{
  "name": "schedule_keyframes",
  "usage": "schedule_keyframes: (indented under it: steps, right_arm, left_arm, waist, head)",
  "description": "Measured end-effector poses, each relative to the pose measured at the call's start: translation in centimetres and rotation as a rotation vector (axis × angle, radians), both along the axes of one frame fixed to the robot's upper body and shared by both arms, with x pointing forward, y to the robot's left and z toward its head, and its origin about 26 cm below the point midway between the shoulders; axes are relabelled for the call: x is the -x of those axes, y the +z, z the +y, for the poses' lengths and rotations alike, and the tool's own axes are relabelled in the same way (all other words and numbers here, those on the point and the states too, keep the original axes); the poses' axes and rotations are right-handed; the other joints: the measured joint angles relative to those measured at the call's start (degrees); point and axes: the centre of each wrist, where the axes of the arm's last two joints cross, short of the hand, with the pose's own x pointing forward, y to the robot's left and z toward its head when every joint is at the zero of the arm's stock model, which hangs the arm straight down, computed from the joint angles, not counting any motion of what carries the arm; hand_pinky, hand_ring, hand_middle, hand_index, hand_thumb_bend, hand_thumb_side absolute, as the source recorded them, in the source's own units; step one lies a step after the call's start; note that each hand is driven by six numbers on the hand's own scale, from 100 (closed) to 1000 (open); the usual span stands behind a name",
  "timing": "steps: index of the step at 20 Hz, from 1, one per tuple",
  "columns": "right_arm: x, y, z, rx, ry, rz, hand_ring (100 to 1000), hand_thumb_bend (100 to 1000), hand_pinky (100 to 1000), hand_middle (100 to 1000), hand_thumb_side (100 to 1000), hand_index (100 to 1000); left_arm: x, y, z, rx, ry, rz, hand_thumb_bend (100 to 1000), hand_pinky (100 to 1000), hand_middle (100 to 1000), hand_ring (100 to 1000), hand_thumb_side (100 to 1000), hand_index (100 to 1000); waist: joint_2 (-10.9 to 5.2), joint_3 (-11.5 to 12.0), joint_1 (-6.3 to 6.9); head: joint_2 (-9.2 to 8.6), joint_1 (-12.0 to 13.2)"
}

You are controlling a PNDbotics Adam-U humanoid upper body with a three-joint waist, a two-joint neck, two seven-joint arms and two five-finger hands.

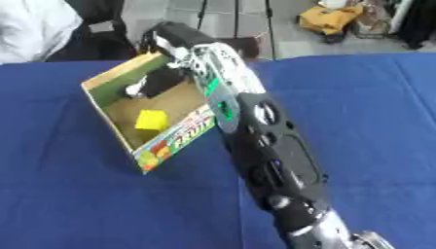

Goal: Pick up objects on the table and place them in the box.

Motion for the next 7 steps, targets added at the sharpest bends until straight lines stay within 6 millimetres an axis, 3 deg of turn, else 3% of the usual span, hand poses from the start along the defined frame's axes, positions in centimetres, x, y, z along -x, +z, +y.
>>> schedule_keyframes:
  steps: [1, 2, 4, 5, 7]
  right_arm:
    - [0.3, 0.3, -0.6, -0.024, 0.002, -0.024, 867, 514, 833, 713, 703, 798]
    - [0.6, 0.6, -1.2, -0.048, 0.004, -0.045, 866, 509, 833, 711, 799, 825]
    - [1.0, 0.7, -2.5, -0.096, -0.004, -0.077, 864, 506, 833, 708, 901, 816]
    - [1.2, 0.7, -3.2, -0.115, -0.010, -0.090, 862, 452, 834, 710, 942, 818]
    - [1.6, 0.4, -4.6, -0.159, -0.021, -0.112, 861, 261, 835, 713, 924, 826]
  left_arm:
    - [0.0, 0.0, 0.0, 0.001, 0.001, 0.001, 328, 242, 553, 463, 952, 881]
    - [0.0, 0.0, 0.0, 0.002, 0.003, 0.001, 329, 243, 553, 463, 953, 881]
    - [0.0, -0.1, 0.1, 0.003, 0.009, 0.000, 331, 243, 554, 463, 953, 881]
    - [0.1, -0.1, 0.1, 0.004, 0.013, 0.000, 332, 243, 554, 463, 954, 881]
    - [0.1, -0.1, 0.2, 0.006, 0.019, 0.001, 334, 243, 554, 464, 955, 881]
  waist:
    - [-0.04, -0.16, 0.09]
    - [-0.06, -0.35, 0.21]
    - [-0.08, -0.77, 0.43]
    - [-0.08, -0.95, 0.52]
    - [-0.13, -1.35, 0.78]
  head:
    - [0.02, 0.20]
    - [0.04, 0.34]
    - [0.06, 0.72]
    - [0.07, 0.86]
    - [0.09, 1.23]
